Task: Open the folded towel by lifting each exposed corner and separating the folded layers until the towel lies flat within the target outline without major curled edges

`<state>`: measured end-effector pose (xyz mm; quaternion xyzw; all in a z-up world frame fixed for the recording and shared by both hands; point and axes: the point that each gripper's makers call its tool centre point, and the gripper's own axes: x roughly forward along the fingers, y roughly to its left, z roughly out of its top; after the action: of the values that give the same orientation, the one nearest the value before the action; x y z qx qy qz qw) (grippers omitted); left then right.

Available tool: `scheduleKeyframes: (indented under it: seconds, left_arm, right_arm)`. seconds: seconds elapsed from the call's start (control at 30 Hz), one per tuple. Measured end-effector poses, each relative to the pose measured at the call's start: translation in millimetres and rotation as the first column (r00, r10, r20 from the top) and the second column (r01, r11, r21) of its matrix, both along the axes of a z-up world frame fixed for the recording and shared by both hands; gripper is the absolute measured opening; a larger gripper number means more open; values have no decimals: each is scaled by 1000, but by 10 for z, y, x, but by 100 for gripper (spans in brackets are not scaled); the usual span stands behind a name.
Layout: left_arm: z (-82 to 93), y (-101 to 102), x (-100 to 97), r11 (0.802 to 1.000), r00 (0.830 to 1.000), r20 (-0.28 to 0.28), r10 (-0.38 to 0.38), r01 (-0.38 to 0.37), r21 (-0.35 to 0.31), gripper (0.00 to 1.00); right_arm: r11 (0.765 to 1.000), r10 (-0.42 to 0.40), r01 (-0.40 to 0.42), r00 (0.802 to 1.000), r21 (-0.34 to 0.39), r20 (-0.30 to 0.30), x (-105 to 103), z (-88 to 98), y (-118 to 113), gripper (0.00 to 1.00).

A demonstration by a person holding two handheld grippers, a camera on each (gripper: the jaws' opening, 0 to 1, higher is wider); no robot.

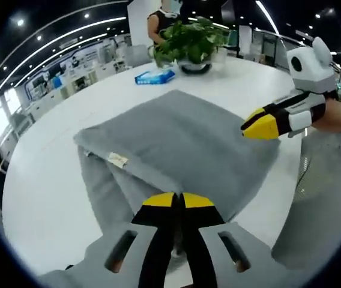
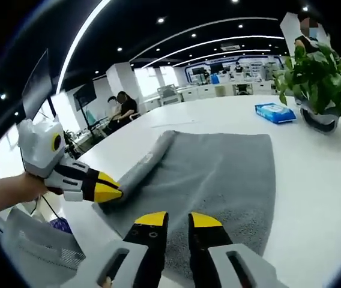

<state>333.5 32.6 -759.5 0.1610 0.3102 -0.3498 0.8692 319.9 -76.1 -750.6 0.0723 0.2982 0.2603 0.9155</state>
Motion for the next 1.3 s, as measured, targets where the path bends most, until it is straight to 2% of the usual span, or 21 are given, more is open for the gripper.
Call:
scheduleKeyframes:
  seconds: [0.37,0.7,0.9,1.1,1.2,1.3]
  left_arm:
    - [-69,-341,-164,995,995,26,-101,100,22,2]
    - [-92,-607,-311,985,984,45,-170,171,-15,3]
    - [-166,-751,-454,964,963,57,-265,265,5,3]
    - [-112,-888,-526,943,940,86,-330,333,-14,3]
    - [-127,-923,-576,926,921,103,-377,377,21,3]
    - [-134,-939,-607,915,908,113,-403,401,39,3]
  right_arm:
    - [1000,16,-16,1000,2,-7,-18,-22,39,10]
    - [998,57,-57,998,4,-25,-70,-76,134,10]
    - [995,100,-100,994,2,-31,-124,-111,226,11]
    - [992,124,-125,991,-14,-51,-160,-183,262,11]
    - [993,113,-114,992,-16,-57,-153,-194,236,11]
    - [994,108,-110,992,-19,-61,-156,-205,224,11]
